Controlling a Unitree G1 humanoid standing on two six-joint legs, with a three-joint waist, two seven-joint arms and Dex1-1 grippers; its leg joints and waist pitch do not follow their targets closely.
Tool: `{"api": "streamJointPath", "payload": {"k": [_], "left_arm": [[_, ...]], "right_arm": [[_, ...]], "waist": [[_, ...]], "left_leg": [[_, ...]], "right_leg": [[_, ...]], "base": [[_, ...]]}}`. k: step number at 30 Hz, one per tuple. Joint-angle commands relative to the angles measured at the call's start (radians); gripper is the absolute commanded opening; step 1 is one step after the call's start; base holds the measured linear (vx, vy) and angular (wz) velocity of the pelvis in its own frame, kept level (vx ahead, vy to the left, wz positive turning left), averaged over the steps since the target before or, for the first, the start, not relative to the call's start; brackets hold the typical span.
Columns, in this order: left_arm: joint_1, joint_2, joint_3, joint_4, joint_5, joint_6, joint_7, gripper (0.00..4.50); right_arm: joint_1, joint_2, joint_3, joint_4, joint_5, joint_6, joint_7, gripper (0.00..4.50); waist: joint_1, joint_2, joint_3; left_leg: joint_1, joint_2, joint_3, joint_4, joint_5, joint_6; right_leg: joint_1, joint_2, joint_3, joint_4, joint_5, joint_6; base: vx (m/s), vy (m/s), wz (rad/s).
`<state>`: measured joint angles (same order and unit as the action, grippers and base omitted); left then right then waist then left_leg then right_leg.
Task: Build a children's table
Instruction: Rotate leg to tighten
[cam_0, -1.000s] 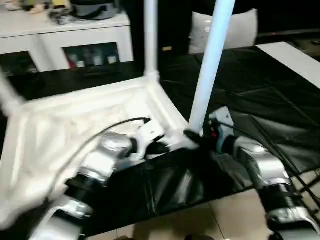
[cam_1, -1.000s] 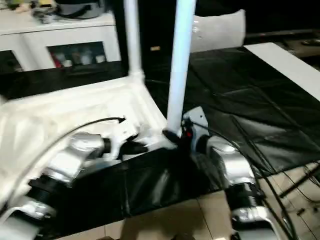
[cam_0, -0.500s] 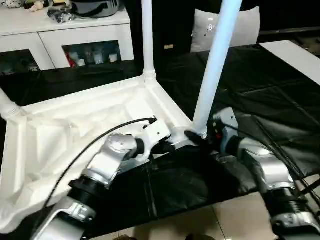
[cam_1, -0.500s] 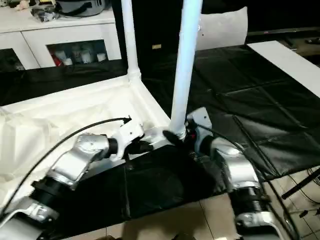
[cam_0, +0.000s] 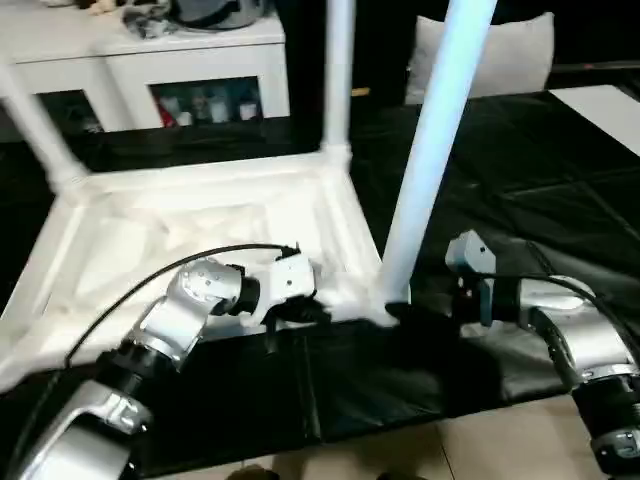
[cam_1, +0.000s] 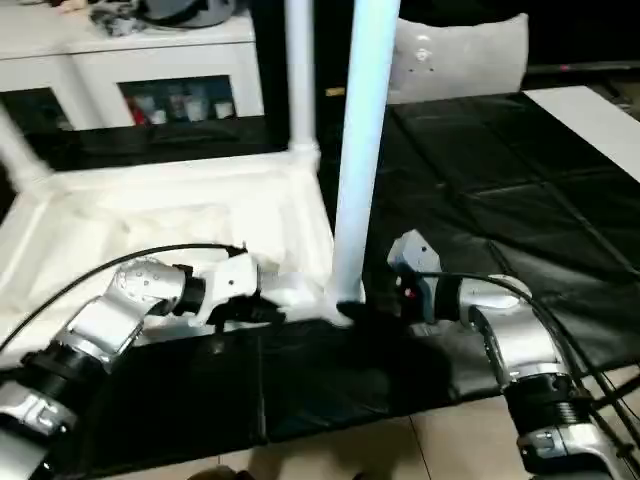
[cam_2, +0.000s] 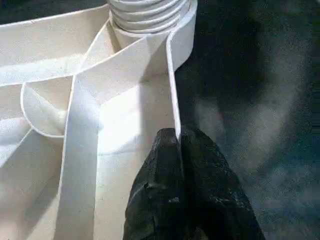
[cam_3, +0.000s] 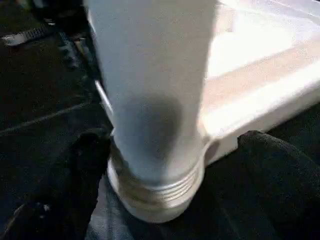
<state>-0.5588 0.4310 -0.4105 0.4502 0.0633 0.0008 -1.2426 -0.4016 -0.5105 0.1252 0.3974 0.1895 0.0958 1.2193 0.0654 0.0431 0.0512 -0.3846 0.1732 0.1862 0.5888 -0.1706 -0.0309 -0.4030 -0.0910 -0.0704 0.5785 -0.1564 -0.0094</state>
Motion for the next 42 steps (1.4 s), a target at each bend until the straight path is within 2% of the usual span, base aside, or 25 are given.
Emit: {"api": "streamJointPath", "payload": {"k": [1,3,11,15,17,20,26,27,28,30,33,34,36,38,39,40,42], "left_arm": [[-0.002,0.012,-0.064,0.010,0.028,-0.033,-0.075,0.00],[-0.001,0.017,-0.068,0.011,0.027,-0.041,-0.086,0.00],[-0.010,0.015,-0.081,0.018,0.013,-0.066,-0.139,0.00],[-0.015,0.009,-0.080,0.029,0.015,-0.078,-0.146,0.00],[-0.017,0.009,-0.079,0.033,0.016,-0.082,-0.146,0.00],[-0.018,0.011,-0.076,0.040,0.017,-0.086,-0.147,0.00],[-0.018,0.009,-0.073,0.046,0.016,-0.087,-0.147,0.00],[-0.018,0.007,-0.072,0.046,0.014,-0.084,-0.147,0.00],[-0.017,0.007,-0.071,0.046,0.013,-0.083,-0.147,0.00],[-0.012,0.002,-0.065,0.040,0.004,-0.065,-0.145,0.00],[0.000,-0.020,-0.035,0.015,-0.022,0.028,-0.103,0.00],[0.008,-0.045,-0.007,-0.008,-0.037,0.127,-0.046,0.00],[0.012,-0.059,0.005,-0.020,-0.045,0.161,-0.020,0.00],[0.020,-0.093,0.029,-0.044,-0.056,0.226,0.043,0.00],[0.022,-0.105,0.036,-0.052,-0.058,0.247,0.065,0.00],[0.025,-0.124,0.044,-0.066,-0.057,0.282,0.101,0.00],[0.025,-0.153,0.052,-0.075,-0.048,0.317,0.152,0.00]], "right_arm": [[-0.014,-0.014,0.010,-0.004,0.008,-0.021,0.034,4.46],[-0.010,-0.018,0.019,-0.008,0.006,-0.026,0.050,4.46],[-0.008,-0.004,0.056,-0.008,-0.010,-0.039,0.093,4.46],[-0.020,0.015,0.073,0.007,-0.007,-0.037,0.101,4.02],[-0.024,0.014,0.074,0.011,-0.003,-0.031,0.110,3.96],[-0.026,0.008,0.078,0.014,-0.004,-0.024,0.121,3.66],[-0.023,0.008,0.079,0.015,-0.002,-0.021,0.127,3.14],[-0.023,0.007,0.080,0.016,0.000,-0.022,0.128,3.09],[-0.023,0.006,0.080,0.016,0.000,-0.022,0.128,2.89],[-0.021,0.008,0.079,0.013,0.008,-0.017,0.131,2.80],[-0.007,0.031,0.070,-0.013,0.027,0.004,0.117,2.74],[-0.006,0.068,0.058,-0.027,0.029,0.055,0.042,2.69],[-0.013,0.090,0.051,-0.023,0.023,0.092,-0.011,2.69],[-0.028,0.136,0.037,-0.002,-0.007,0.124,-0.131,2.67],[-0.034,0.152,0.032,0.006,-0.016,0.132,-0.171,2.67],[-0.039,0.179,0.021,0.012,-0.023,0.140,-0.229,2.67],[-0.049,0.212,0.008,0.025,-0.030,0.161,-0.299,2.66]], "waist": [[-0.001,-0.008,-0.065],[-0.001,-0.012,-0.066],[0.001,-0.013,-0.067],[0.005,-0.012,-0.068],[0.008,-0.013,-0.069],[0.017,-0.014,-0.069],[0.017,-0.014,-0.069],[0.016,-0.019,-0.068],[0.017,-0.016,-0.069],[0.017,-0.018,-0.069],[0.017,-0.017,-0.069],[0.015,-0.018,-0.068],[0.012,-0.020,-0.065],[0.003,-0.022,-0.061],[-0.003,-0.022,-0.061],[-0.018,-0.024,-0.060],[-0.034,-0.024,-0.059]], "left_leg": [[0.024,0.059,-0.017,-0.072,-0.296,0.056],[0.022,0.059,-0.018,-0.073,-0.300,0.049],[0.022,0.059,-0.017,-0.071,-0.289,0.050],[0.024,0.059,-0.016,-0.070,-0.281,0.052],[0.023,0.060,-0.016,-0.070,-0.275,0.052],[0.024,0.060,-0.015,-0.069,-0.262,0.055],[0.023,0.060,-0.017,-0.070,-0.269,0.051],[0.023,0.060,-0.016,-0.070,-0.269,0.051],[0.023,0.060,-0.016,-0.069,-0.265,0.052],[0.023,0.059,-0.016,-0.069,-0.262,0.053],[0.023,0.060,-0.015,-0.069,-0.253,0.056],[0.022,0.060,-0.014,-0.070,-0.247,0.054],[0.021,0.058,-0.016,-0.071,-0.257,0.050],[0.024,0.054,-0.019,-0.073,-0.299,0.028],[0.024,0.054,-0.021,-0.074,-0.305,0.020],[0.024,0.051,-0.023,-0.074,-0.326,0.009],[0.020,0.051,-0.027,-0.076,-0.337,0.004]], "right_leg": [[0.043,-0.056,0.040,-0.064,-0.298,-0.226],[0.045,-0.058,0.040,-0.063,-0.315,-0.222],[0.043,-0.058,0.041,-0.063,-0.316,-0.222],[0.042,-0.058,0.041,-0.063,-0.311,-0.225],[0.043,-0.058,0.041,-0.061,-0.303,-0.226],[0.043,-0.058,0.042,-0.059,-0.291,-0.226],[0.044,-0.059,0.041,-0.061,-0.318,-0.216],[0.044,-0.059,0.041,-0.061,-0.320,-0.215],[0.044,-0.059,0.041,-0.061,-0.318,-0.215],[0.043,-0.059,0.041,-0.061,-0.316,-0.215],[0.044,-0.058,0.041,-0.058,-0.300,-0.223],[0.044,-0.058,0.042,-0.056,-0.296,-0.229],[0.044,-0.057,0.040,-0.060,-0.331,-0.221],[0.040,-0.059,0.039,-0.071,-0.428,-0.189],[0.041,-0.060,0.039,-0.071,-0.440,-0.182],[0.038,-0.060,0.038,-0.076,-0.477,-0.166],[0.039,-0.059,0.036,-0.076,-0.489,-0.158]], "base": [[0.000,0.000,0.00],[0.000,0.000,0.00],[0.000,0.000,0.00],[0.000,0.000,0.00],[0.000,0.000,0.00],[0.000,0.000,0.00],[0.000,0.000,0.00],[0.000,0.000,0.00],[0.000,0.000,0.00],[0.000,0.000,0.00],[0.000,0.000,0.00],[0.000,0.000,0.00],[0.000,0.000,0.00],[0.000,0.000,0.00],[0.000,0.000,0.00],[0.000,0.000,0.00],[0.000,0.000,0.00]]}}
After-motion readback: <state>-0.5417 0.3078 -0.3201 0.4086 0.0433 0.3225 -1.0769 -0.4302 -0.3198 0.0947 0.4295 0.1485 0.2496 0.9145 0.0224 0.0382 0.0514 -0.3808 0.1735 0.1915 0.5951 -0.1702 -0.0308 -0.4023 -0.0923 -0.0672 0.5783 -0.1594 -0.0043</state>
